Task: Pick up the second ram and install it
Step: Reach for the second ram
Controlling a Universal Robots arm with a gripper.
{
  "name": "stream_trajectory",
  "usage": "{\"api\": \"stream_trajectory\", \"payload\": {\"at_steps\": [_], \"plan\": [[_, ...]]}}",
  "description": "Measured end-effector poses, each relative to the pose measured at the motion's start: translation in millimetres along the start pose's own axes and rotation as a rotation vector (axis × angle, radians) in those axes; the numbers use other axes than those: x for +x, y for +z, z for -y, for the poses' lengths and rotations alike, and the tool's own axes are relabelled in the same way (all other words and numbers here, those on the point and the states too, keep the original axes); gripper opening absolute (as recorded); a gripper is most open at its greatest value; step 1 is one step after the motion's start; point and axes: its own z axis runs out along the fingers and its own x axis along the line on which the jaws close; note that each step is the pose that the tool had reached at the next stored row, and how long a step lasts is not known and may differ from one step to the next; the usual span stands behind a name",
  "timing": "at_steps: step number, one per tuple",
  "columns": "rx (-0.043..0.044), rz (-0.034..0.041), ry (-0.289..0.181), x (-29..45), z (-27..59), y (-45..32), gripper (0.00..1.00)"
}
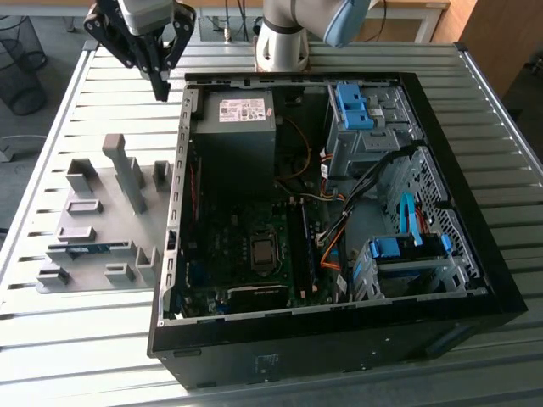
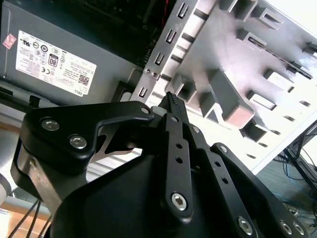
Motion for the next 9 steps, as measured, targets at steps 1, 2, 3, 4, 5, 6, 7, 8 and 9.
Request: {"api": "stream_trajectory", "payload": {"at_steps": [1, 2, 3, 4, 5, 6, 7, 8, 9], "plan": [[-0.0001, -0.0001, 0.0, 3.6, 0.3, 0.0, 0.1], [0.0, -0.0002, 0.0, 7.5, 0.5, 0.0, 0.1], [0.0, -0.0003, 0.0, 11.6, 0.9, 0.0, 0.1], [0.0001, -0.0006, 0.0, 15.6, 1.2, -0.1, 0.1], [0.0, -0.0008, 0.0, 19.6, 1.5, -0.2, 0.1], [0.0, -0.0012, 0.0, 23.7, 1.8, -0.2, 0.1], [0.0001, -0.0014, 0.0, 28.1, 2.1, -0.3, 0.1], [0.0001, -0.0018, 0.0, 32.4, 2.4, -0.4, 0.1], [0.0001, -0.0021, 0.0, 37.1, 2.8, -0.5, 0.1]]}}
